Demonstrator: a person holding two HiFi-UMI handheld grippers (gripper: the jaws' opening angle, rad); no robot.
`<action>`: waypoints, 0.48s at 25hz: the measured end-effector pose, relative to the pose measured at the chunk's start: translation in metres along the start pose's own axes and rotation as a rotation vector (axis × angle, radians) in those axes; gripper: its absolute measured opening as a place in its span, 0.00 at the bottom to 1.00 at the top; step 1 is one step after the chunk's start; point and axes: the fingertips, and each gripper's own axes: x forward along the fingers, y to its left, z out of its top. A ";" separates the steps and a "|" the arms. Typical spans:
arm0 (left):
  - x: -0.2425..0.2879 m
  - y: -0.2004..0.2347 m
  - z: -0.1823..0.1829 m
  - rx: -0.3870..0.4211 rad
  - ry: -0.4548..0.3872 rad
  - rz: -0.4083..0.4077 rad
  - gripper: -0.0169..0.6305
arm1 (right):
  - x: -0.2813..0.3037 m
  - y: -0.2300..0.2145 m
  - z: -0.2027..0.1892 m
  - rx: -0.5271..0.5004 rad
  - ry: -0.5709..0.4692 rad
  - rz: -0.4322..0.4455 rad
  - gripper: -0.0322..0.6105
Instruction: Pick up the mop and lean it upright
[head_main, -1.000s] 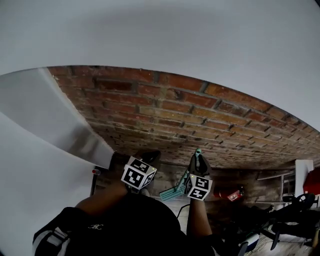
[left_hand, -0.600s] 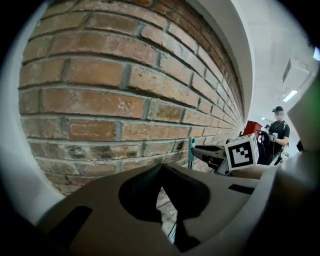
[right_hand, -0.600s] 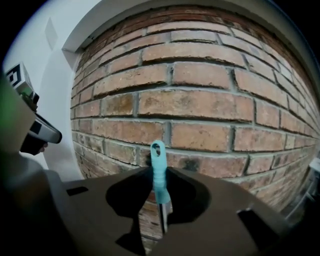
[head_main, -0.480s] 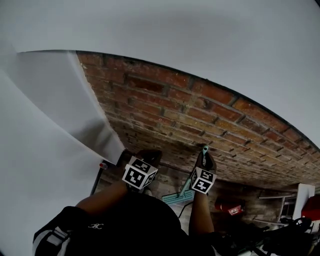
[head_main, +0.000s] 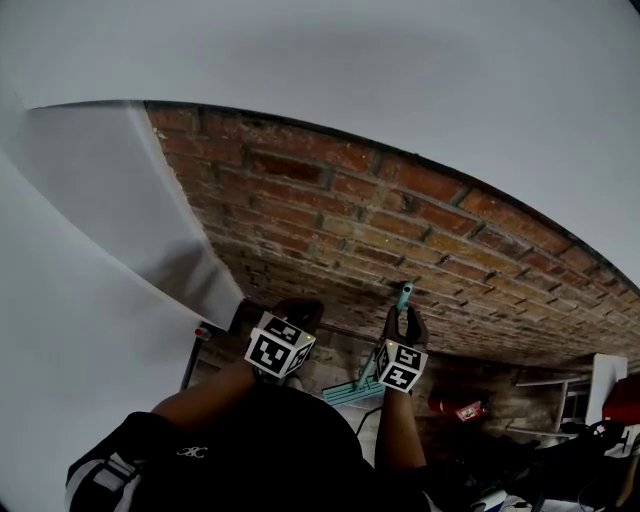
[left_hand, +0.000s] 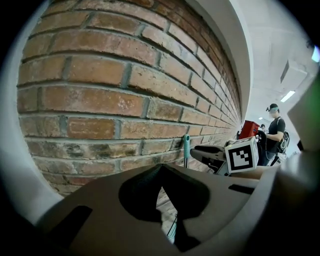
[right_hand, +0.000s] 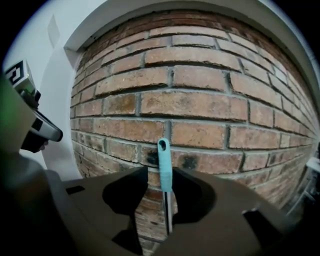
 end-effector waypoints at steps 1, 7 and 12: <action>0.002 -0.004 0.000 0.005 0.002 -0.014 0.01 | -0.007 0.001 0.001 0.003 -0.005 0.002 0.25; 0.020 -0.035 0.003 0.043 0.010 -0.115 0.01 | -0.053 0.002 0.004 0.053 -0.001 0.014 0.07; 0.034 -0.070 0.005 0.087 0.019 -0.211 0.01 | -0.093 -0.018 0.014 0.090 -0.039 -0.071 0.07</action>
